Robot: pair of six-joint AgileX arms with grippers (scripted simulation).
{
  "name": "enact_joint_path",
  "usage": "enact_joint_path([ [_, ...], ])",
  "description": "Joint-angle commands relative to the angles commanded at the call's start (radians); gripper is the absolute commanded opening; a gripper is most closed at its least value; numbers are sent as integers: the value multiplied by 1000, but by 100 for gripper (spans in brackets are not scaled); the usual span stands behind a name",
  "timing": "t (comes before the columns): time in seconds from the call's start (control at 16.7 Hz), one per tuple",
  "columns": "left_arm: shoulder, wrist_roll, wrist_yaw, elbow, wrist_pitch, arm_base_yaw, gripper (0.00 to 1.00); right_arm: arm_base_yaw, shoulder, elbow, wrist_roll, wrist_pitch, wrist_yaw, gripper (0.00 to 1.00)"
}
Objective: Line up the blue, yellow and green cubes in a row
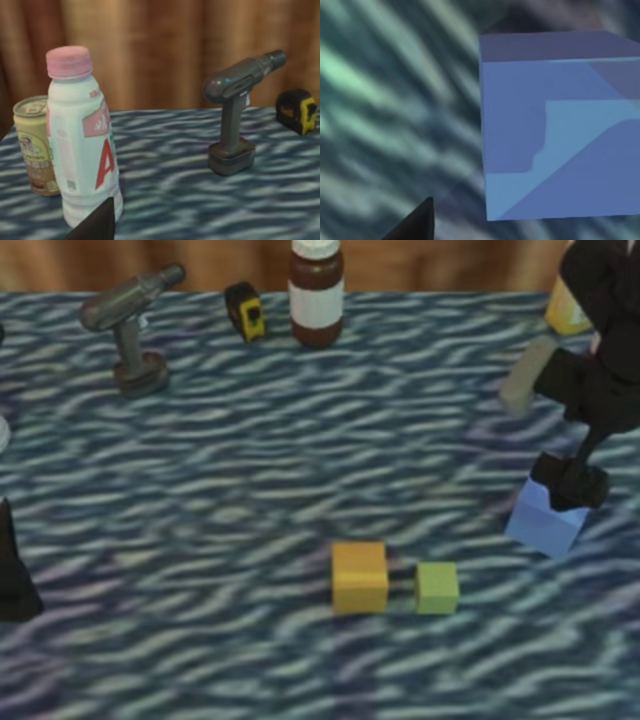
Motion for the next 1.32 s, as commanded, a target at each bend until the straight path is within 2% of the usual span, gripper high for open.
enact_joint_path([
  [0.18, -79, -30, 4, -51, 52, 21, 100, 8, 68, 63, -27, -32, -2, 100],
  [0.54, -85, -33, 4, -54, 56, 22, 100, 4, 76, 65, -29, -31, -2, 100],
  [1.02, -85, -33, 4, -54, 56, 22, 100, 10, 187, -93, -25, 246, -2, 100],
  [1.32, -85, -33, 4, -54, 56, 22, 100, 10, 203, -111, -25, 273, -1, 100],
])
